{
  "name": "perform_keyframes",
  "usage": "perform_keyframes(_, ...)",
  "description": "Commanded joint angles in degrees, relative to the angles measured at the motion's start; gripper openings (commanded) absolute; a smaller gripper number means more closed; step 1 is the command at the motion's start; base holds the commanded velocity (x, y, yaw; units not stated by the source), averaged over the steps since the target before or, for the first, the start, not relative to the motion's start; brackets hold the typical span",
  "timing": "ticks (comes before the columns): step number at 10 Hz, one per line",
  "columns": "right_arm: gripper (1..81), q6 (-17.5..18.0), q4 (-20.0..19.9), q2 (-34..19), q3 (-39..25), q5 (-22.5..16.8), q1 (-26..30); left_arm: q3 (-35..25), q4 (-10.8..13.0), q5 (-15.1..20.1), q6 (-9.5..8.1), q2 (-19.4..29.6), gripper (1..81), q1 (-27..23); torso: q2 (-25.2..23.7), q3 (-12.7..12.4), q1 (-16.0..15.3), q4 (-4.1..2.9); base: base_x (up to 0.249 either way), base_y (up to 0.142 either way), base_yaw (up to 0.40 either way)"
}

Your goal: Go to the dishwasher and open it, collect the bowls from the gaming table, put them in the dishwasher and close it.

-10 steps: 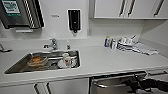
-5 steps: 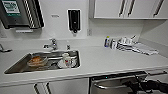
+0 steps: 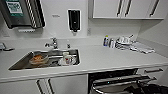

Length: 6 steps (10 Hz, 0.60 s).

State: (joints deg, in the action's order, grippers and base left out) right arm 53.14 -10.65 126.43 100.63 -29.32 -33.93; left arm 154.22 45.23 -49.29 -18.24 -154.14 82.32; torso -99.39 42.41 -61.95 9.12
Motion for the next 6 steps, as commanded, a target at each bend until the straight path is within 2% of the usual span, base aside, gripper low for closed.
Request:
perform_keyframes(1, 81.1, -2.2, 3.9, 0.3, 0.2, -11.2, 1.2, 0.7, -0.1, 0.2, -0.31, 1.9, 81.1, -3.0, 0.0, 0.0, 0.0, 0.00, -0.081, 0.000, 0.000)
perform_keyframes(6, 81.1, -2.3, 4.4, 5.8, 3.2, -8.5, -2.7, 0.7, -0.1, 0.2, -0.40, 2.0, 81.1, -2.9, 0.0, 0.0, 0.1, 0.07, -0.013, 0.000, 0.000)
